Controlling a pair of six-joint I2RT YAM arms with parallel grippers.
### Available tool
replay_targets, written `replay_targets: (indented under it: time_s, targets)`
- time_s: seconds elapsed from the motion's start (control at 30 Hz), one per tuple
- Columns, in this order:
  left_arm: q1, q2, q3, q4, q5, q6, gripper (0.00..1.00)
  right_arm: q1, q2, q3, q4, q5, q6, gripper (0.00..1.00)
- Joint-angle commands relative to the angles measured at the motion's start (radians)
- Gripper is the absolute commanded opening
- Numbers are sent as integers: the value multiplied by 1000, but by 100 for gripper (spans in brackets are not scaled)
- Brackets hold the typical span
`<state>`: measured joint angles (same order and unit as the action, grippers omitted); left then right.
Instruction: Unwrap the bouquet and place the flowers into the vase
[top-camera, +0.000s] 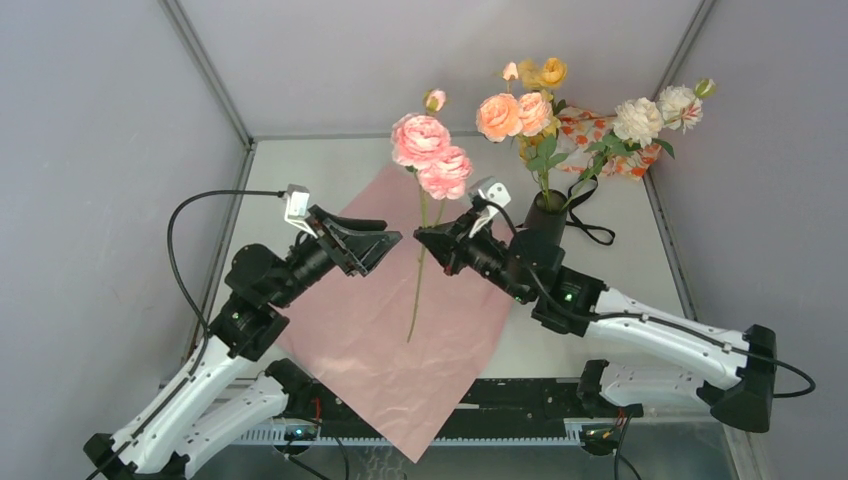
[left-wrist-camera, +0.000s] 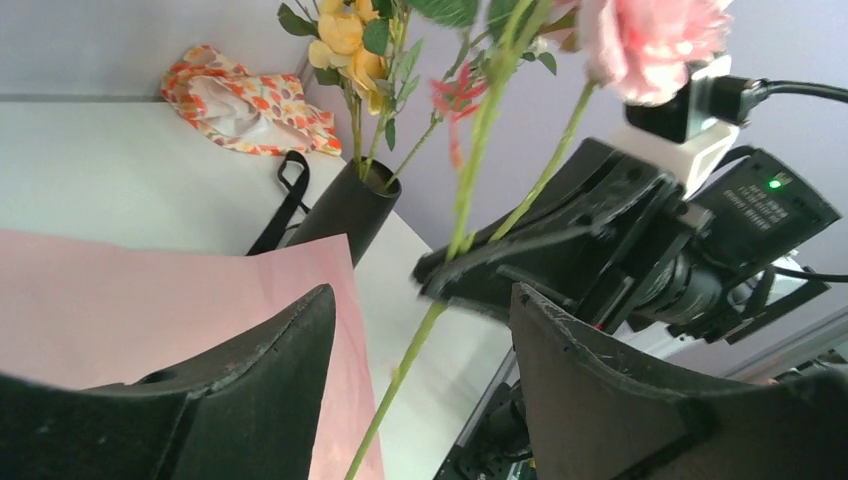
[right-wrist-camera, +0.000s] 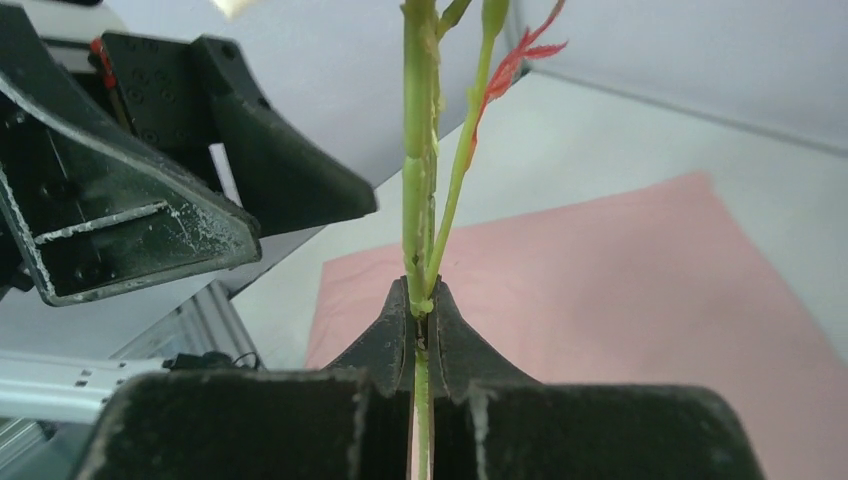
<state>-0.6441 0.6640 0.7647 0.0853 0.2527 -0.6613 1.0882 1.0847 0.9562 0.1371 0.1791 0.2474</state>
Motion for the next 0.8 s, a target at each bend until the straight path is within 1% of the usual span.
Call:
replay_targets:
  time_s: [0.0, 0.17, 0.3, 0.43, 0.5, 0.6, 0.67, 0.77]
  targets:
    - [-6, -60, 26, -30, -81, 52, 71, 14, -99, 79, -39, 129, -101, 0]
    - [-5, -57, 21, -93, -193, 66, 73, 65, -200, 141, -119, 319, -274, 0]
    - [-6, -1, 35, -126, -204, 66, 73, 79, -276, 177, -165, 496, -395, 0]
    - [-5, 50, 46, -126, -205, 60, 73, 81, -324, 180, -147, 648, -519, 0]
    - [-6, 69, 51, -126, -203, 58, 73, 81, -332, 180, -93, 727, -592, 0]
    - [-5, 85, 54, -117, -202, 55, 73, 70, -332, 179, 3, 802, -724, 0]
    - [-5, 94, 54, -112, -202, 55, 73, 45, -329, 179, 73, 822, -790, 0]
    - [-5, 104, 54, -105, -205, 55, 73, -20, -314, 185, 114, 806, -816, 0]
